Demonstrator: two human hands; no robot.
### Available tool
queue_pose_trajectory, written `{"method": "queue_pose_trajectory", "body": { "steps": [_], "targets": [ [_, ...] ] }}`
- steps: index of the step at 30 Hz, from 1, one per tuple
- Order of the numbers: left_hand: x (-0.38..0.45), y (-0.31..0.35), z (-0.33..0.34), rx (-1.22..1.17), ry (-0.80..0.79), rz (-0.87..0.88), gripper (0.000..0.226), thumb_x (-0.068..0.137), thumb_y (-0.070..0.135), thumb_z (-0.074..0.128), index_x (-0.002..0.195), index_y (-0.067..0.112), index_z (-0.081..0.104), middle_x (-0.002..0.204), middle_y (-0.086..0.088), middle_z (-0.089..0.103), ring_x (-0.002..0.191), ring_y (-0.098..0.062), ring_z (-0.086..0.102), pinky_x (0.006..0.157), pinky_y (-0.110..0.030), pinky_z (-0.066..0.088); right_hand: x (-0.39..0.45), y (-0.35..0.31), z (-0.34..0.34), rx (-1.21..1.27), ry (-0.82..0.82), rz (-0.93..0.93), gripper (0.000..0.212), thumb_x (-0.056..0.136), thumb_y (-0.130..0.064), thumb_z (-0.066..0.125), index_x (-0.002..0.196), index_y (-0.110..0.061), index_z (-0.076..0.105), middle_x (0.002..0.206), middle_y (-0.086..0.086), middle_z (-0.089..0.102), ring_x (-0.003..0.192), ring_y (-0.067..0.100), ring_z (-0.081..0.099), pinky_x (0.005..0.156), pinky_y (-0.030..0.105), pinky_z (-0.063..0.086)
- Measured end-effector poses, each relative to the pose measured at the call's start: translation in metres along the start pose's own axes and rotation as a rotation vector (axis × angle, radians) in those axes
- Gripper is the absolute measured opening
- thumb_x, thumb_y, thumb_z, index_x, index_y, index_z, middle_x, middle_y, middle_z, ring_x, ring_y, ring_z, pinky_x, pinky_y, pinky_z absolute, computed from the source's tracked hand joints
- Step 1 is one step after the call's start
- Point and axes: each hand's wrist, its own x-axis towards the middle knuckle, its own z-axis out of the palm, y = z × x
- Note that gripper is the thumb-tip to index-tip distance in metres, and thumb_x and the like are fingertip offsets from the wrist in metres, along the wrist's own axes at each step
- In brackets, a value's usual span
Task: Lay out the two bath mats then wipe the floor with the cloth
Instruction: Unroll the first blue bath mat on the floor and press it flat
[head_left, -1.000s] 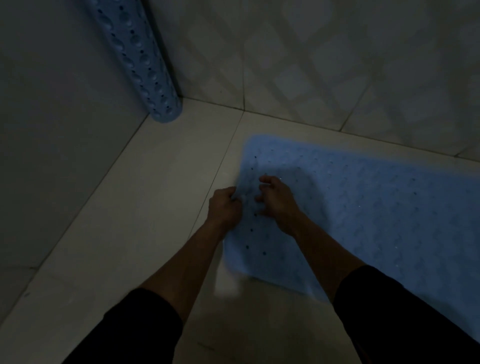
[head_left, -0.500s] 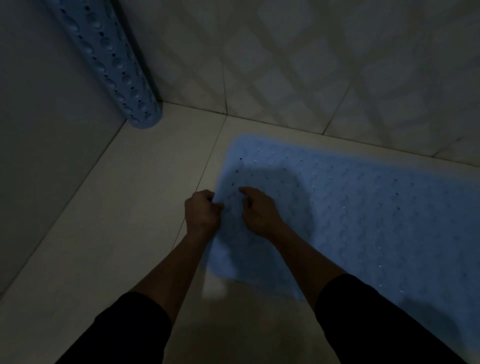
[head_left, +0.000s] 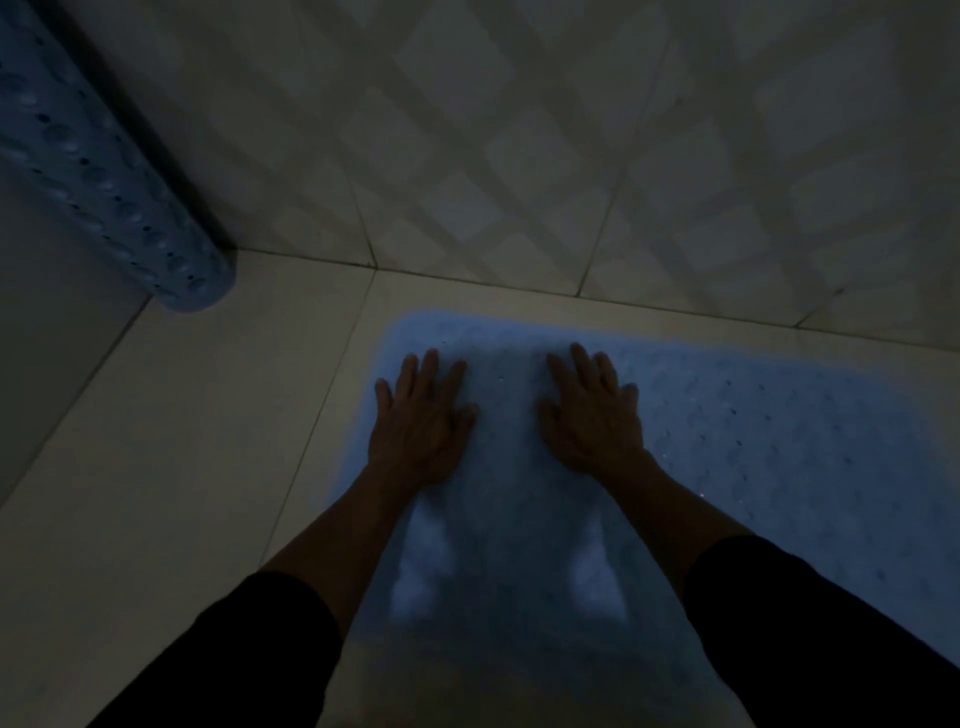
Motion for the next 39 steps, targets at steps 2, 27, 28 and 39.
{"method": "queue_pose_trajectory", "body": {
  "steps": [2, 27, 28, 39],
  "targets": [
    [0.017, 0.002, 0.002, 0.007, -0.055, -0.036, 0.07, 0.094, 0.068, 0.014, 0.156, 0.038, -0.001, 0.166, -0.002, -0.011, 0.152, -0.03, -0.014, 0.119, -0.062, -0.003, 0.01, 0.016, 0.004, -0.044, -0.041, 0.03, 0.066, 0.095, -0.062, 0.023, 0.153, -0.039, 0.003, 0.164, -0.004, -0.009, 0.15, 0.029, -0.01, 0.114, 0.065, 0.004],
    [0.001, 0.101, 0.035, 0.05, -0.037, -0.033, 0.078, 0.082, 0.082, 0.003, 0.151, 0.048, -0.011, 0.165, 0.005, -0.016, 0.151, -0.027, -0.017, 0.117, -0.066, -0.003, -0.036, 0.093, 0.009, 0.074, 0.036, 0.018, 0.063, 0.097, -0.06, 0.02, 0.153, -0.043, -0.002, 0.164, -0.007, -0.011, 0.15, 0.02, -0.015, 0.118, 0.059, -0.004],
    [-0.002, 0.125, 0.045, 0.062, -0.025, 0.012, 0.078, 0.082, 0.081, 0.004, 0.151, 0.049, -0.011, 0.165, 0.007, -0.016, 0.151, -0.028, -0.018, 0.116, -0.069, -0.003, -0.045, 0.114, 0.008, 0.072, 0.045, 0.074, 0.063, 0.096, -0.061, 0.02, 0.153, -0.044, -0.002, 0.164, -0.008, -0.011, 0.15, 0.02, -0.015, 0.117, 0.059, -0.004],
    [0.056, 0.301, 0.086, 0.081, -0.021, 0.189, 0.069, 0.09, 0.075, 0.015, 0.151, 0.05, -0.008, 0.165, 0.008, -0.014, 0.151, -0.027, -0.019, 0.109, -0.073, -0.013, -0.06, 0.284, -0.024, 0.081, 0.09, 0.409, 0.072, 0.088, -0.078, 0.012, 0.149, -0.048, -0.013, 0.163, -0.008, -0.017, 0.148, 0.025, -0.022, 0.115, 0.064, -0.01]
  ]
}}
